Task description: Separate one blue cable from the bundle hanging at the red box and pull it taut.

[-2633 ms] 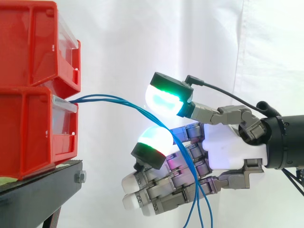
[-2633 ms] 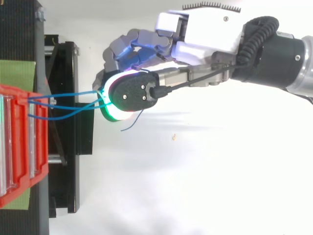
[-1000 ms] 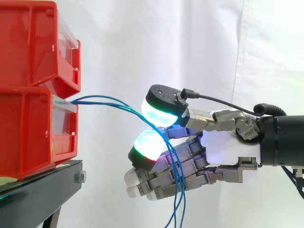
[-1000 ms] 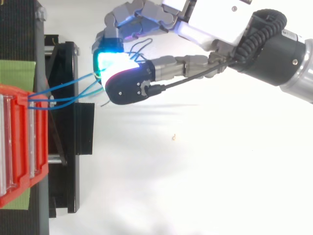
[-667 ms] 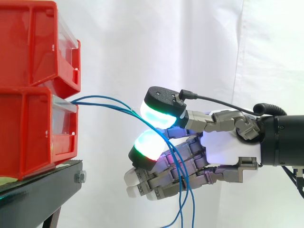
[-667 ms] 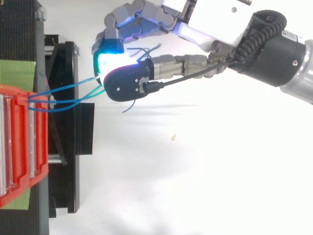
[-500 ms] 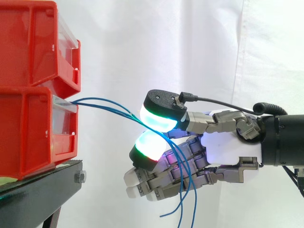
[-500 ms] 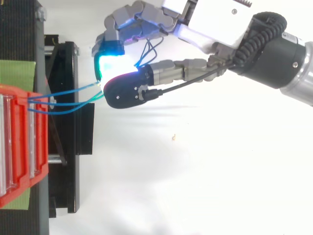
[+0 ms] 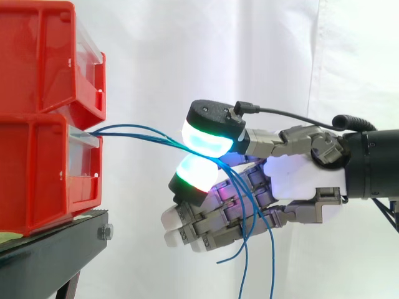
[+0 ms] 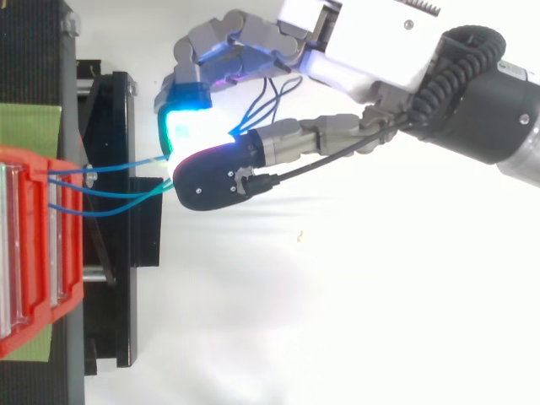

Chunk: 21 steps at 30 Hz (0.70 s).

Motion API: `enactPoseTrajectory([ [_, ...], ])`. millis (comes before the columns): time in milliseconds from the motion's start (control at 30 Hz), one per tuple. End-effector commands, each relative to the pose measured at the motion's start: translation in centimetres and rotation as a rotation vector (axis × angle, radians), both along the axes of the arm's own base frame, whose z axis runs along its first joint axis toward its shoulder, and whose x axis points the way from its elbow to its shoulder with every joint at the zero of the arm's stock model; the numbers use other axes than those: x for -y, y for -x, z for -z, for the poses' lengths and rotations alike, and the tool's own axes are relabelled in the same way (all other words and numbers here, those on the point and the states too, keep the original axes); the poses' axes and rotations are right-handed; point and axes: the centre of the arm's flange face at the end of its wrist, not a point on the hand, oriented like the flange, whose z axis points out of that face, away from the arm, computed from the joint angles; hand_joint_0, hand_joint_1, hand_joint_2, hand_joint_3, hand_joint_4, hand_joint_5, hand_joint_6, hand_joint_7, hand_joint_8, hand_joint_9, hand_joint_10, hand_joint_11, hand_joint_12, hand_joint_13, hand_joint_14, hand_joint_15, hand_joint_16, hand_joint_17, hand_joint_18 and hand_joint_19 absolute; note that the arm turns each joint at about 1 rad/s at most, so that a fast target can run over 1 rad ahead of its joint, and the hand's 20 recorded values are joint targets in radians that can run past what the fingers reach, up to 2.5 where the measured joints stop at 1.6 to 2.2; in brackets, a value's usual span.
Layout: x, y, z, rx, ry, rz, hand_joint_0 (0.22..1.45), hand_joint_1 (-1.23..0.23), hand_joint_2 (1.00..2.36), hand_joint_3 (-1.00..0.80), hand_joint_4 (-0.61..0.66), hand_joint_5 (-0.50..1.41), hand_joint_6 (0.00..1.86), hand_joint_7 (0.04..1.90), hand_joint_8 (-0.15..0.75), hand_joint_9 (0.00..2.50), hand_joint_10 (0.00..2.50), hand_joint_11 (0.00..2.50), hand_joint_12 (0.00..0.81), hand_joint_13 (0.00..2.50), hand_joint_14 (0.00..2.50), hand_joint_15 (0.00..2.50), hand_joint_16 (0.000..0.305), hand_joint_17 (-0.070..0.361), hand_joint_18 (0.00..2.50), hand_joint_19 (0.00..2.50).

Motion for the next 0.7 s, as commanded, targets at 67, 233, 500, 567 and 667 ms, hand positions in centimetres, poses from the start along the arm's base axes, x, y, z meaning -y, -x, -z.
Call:
enactPoseTrajectory([
  [67,-0.6,0.4,-1.5,0.004,-0.007,-0.006,0.75,-0.88,1.0,-0.5,0.07,-0.2,0.91,1.23,0.297,0.7,0.01,0.46,0.327,0.49,0.01,0.15,0.036,0.081,0.37,0.1],
  [233,-1.2,0.7,-2.3,0.004,-0.036,-0.003,0.77,-0.89,1.0,-0.5,0.06,-0.2,0.91,1.26,0.296,0.7,0.02,0.45,0.326,0.49,0.01,0.15,0.035,0.079,0.38,0.09],
  [500,-3.0,0.5,-2.2,0.025,-0.109,-0.025,0.8,-0.89,1.0,-0.5,0.1,-0.22,0.91,1.19,0.281,0.7,0.01,0.45,0.317,0.49,0.01,0.15,0.033,0.075,0.36,0.09],
  [567,-3.0,0.6,-2.2,0.025,-0.113,-0.025,0.79,-0.91,1.0,-0.5,0.1,-0.22,0.91,1.16,0.28,0.7,0.01,0.45,0.315,0.49,0.01,0.14,0.033,0.075,0.37,0.08],
  [667,-3.2,0.6,-2.2,0.026,-0.121,-0.029,0.78,-0.93,1.0,-0.5,0.1,-0.22,0.91,1.15,0.278,0.7,0.01,0.47,0.316,0.49,0.01,0.14,0.033,0.075,0.38,0.07],
])
